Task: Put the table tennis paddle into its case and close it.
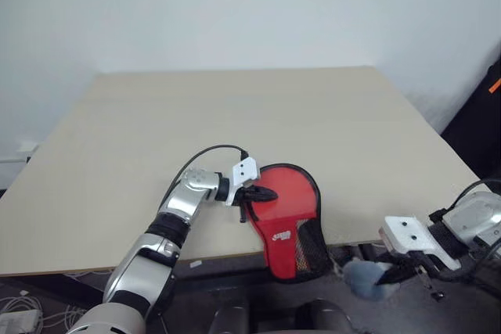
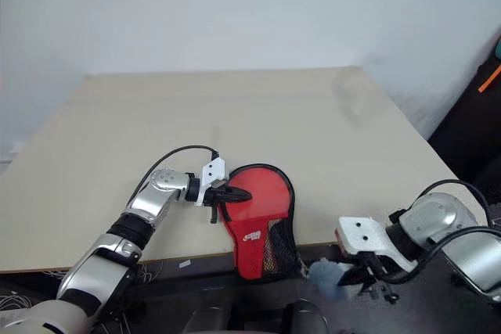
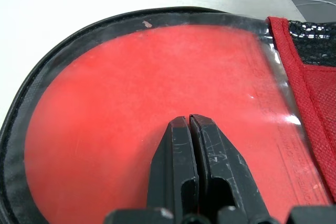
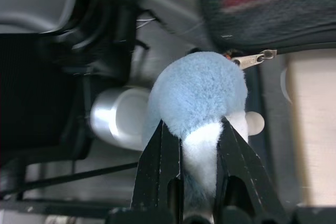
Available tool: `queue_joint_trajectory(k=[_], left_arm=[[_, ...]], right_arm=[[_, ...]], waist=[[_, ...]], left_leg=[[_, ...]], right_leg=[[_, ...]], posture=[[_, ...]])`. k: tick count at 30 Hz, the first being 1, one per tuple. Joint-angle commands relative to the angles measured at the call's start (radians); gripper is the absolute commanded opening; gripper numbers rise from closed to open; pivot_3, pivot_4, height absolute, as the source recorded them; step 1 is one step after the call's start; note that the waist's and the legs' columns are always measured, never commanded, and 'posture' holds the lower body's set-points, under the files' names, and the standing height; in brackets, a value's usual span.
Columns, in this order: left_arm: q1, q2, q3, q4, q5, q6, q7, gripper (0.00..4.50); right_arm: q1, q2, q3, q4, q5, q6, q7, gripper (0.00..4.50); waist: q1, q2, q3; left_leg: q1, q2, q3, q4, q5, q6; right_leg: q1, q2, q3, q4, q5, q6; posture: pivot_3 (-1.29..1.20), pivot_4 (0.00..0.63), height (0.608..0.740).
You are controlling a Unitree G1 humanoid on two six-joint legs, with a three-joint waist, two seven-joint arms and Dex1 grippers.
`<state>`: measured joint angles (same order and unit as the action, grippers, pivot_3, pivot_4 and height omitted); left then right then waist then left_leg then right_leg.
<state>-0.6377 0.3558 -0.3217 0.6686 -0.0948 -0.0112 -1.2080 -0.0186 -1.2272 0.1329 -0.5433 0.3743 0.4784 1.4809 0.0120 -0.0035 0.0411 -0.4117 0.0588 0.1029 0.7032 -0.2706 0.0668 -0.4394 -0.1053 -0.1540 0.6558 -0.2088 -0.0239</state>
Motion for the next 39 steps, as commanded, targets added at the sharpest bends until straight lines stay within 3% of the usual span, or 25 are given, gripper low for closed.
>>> queue_joint_trajectory(k=[1,9,18,21,23,27,37,39], left_arm=[[0.023,0.003,-0.027,0.063,0.063,0.022,0.014,0.0],[0.017,-0.008,-0.013,0.067,0.061,0.026,0.025,0.0],[0.049,0.027,0.014,0.017,0.05,0.05,0.018,0.0],[0.073,0.05,0.046,-0.032,0.031,0.066,0.031,0.0],[0.094,0.067,0.066,-0.077,0.02,0.078,0.04,0.0],[0.167,0.129,0.151,-0.247,-0.042,0.17,0.071,0.86],[0.411,0.256,0.444,-0.704,-0.228,0.433,0.237,4.27],[0.487,0.259,0.538,-0.783,-0.261,0.469,0.301,4.47]], right_arm=[[0.02,-0.033,-0.051,-0.055,0.055,-0.028,0.048,0.25],[-0.022,0.003,-0.035,-0.021,0.044,-0.014,-0.007,0.25],[-0.21,-0.025,-0.082,0.17,0.125,0.013,0.116,3.19],[-0.328,0.022,-0.069,0.257,0.129,0.05,0.095,4.31],[-0.397,0.065,-0.055,0.317,0.122,0.069,0.068,4.47],[-0.526,0.204,-0.048,0.438,0.107,0.132,-0.061,4.5],[-0.554,0.431,-0.066,0.505,0.081,0.229,-0.34,4.5],[-0.536,0.479,-0.069,0.498,0.095,0.25,-0.384,4.5]], waist=[[0.0,0.0,0.0],[0.001,0.0,0.0],[-0.001,-0.001,0.0],[-0.009,0.0,0.0],[-0.012,-0.002,0.001],[-0.016,-0.002,0.001],[-0.004,0.002,0.008],[-0.004,0.001,0.008]], left_leg=[[0.0,0.0,0.0,0.0,0.0,0.0],[0.001,0.0,-0.003,0.0,0.0,0.0],[0.0,0.0,-0.003,0.0,0.0,0.0],[0.001,0.001,-0.001,0.0,0.0,0.0],[0.001,0.002,-0.001,-0.001,0.0,-0.001],[0.0,0.004,-0.001,-0.002,-0.001,-0.003],[-0.003,0.0,0.002,-0.001,-0.002,-0.003],[-0.002,0.0,0.002,-0.001,-0.002,-0.002]], right_leg=[[0.0,0.0,0.0,0.0,0.0,0.0],[0.003,-0.001,-0.002,-0.002,0.0,0.0],[0.002,-0.001,-0.003,-0.002,0.0,0.0],[0.001,0.0,-0.002,-0.002,0.0,0.0],[0.0,0.0,-0.003,-0.002,0.0,0.0],[-0.003,0.003,-0.003,0.0,0.0,0.0],[-0.005,0.001,0.0,0.001,0.001,0.001],[-0.005,0.001,0.001,0.001,0.001,0.001]], posture=[[0.0,0.0,0.706],[0.0,0.0,0.706],[0.0,0.0,0.706],[0.0,0.0,0.706],[0.0,0.0,0.706],[0.0,0.0,0.706],[0.0,0.0,0.706],[0.0,0.0,0.706]])
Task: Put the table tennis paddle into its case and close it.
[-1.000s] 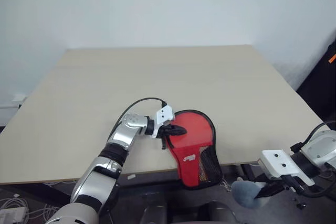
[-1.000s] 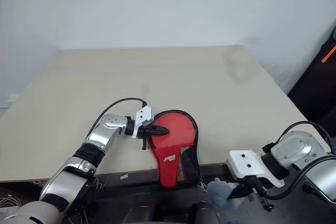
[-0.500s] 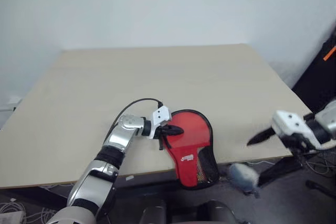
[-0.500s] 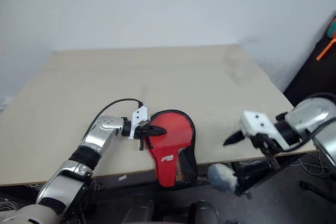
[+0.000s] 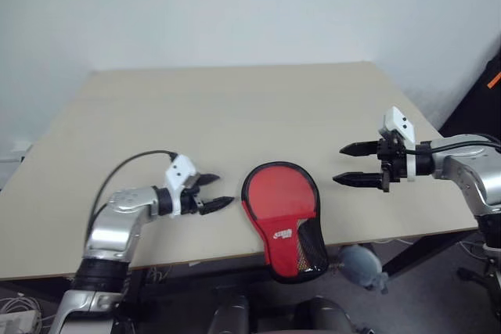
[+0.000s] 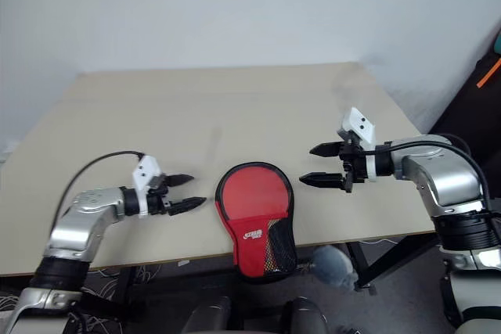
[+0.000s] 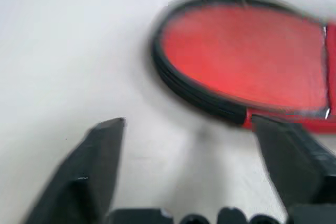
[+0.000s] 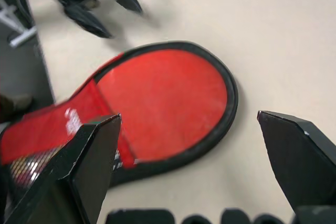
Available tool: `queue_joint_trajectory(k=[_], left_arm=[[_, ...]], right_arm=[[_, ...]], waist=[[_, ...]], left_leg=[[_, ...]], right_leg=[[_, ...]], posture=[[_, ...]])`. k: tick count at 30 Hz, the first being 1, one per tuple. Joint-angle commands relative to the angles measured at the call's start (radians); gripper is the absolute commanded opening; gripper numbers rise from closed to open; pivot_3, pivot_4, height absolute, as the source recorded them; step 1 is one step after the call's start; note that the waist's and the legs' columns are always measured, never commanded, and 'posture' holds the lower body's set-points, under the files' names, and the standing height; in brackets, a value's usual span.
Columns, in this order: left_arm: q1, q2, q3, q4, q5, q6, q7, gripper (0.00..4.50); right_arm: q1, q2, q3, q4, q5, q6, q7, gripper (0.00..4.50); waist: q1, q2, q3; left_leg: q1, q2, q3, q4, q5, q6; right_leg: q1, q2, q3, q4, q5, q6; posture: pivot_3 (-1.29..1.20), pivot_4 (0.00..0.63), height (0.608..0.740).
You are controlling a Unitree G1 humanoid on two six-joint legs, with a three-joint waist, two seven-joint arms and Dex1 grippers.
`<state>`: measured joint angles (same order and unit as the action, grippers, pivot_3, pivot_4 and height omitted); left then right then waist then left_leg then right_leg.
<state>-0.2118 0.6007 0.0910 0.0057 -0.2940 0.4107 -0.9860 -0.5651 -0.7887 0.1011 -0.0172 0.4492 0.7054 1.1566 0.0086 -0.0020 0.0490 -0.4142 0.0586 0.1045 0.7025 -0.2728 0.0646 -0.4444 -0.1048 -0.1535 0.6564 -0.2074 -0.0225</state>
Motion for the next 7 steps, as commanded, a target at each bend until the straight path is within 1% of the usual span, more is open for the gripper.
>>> queue_joint_trajectory(k=[1,3,7], left_arm=[[0.09,0.008,0.16,-0.145,-0.056,0.05,0.126,4.47],[0.122,0.0,0.193,-0.168,-0.051,0.061,0.186,4.47],[0.196,-0.016,0.232,-0.217,-0.07,0.087,0.245,4.47]], right_arm=[[0.017,0.063,-0.036,-0.031,0.02,0.028,-0.083,4.5],[0.022,0.1,-0.035,-0.034,0.01,0.026,-0.123,4.5],[0.005,0.194,-0.026,0.017,-0.002,0.04,-0.204,4.5]], waist=[[-0.003,0.0,0.0],[-0.004,0.001,0.0],[-0.004,0.001,0.001]], left_leg=[[0.0,0.0,0.0,0.0,0.0,0.0],[0.001,0.0,0.0,-0.001,0.0,0.0],[0.002,0.001,0.0,0.0,0.0,-0.001]], right_leg=[[0.0,0.0,0.0,0.0,0.0,0.0],[0.001,0.001,0.0,0.0,0.0,0.0],[0.001,0.002,0.0,0.002,0.0,0.0]], posture=[[0.0,0.0,0.706],[0.0,0.0,0.706],[0.0,0.0,0.706]])
